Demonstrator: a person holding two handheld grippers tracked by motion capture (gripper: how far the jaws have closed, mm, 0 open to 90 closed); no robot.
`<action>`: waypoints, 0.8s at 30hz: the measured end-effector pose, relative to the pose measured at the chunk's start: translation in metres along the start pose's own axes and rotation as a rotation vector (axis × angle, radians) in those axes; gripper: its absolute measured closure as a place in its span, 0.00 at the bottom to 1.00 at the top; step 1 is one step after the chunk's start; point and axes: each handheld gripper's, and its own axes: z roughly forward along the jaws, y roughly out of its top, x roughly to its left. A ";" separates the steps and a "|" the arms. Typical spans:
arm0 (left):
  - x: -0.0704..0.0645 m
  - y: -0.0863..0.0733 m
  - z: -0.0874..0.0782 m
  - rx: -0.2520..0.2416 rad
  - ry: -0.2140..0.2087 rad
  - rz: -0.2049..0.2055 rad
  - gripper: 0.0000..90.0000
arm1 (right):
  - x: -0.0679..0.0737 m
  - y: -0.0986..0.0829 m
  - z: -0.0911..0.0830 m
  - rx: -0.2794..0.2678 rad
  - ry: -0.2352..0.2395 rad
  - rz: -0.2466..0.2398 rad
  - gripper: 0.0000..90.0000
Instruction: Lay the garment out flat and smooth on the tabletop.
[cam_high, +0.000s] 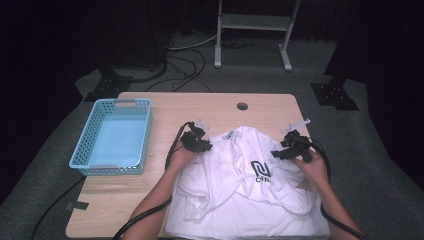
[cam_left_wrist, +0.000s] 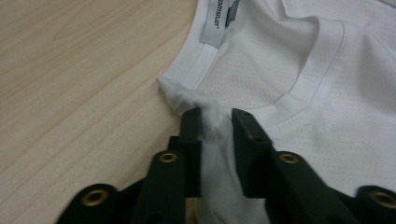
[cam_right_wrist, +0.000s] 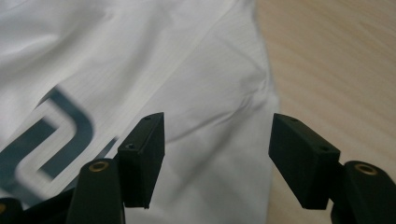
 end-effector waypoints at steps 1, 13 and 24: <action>0.000 0.000 0.000 0.001 -0.003 0.004 0.95 | -0.003 0.006 0.006 0.007 -0.003 -0.008 0.40; 0.016 0.016 -0.045 -0.072 0.155 0.031 0.97 | 0.018 0.046 0.014 0.138 -0.014 -0.194 0.96; -0.001 0.046 -0.061 -0.170 0.333 0.079 0.49 | 0.011 0.095 -0.048 -0.041 -0.131 -0.138 0.49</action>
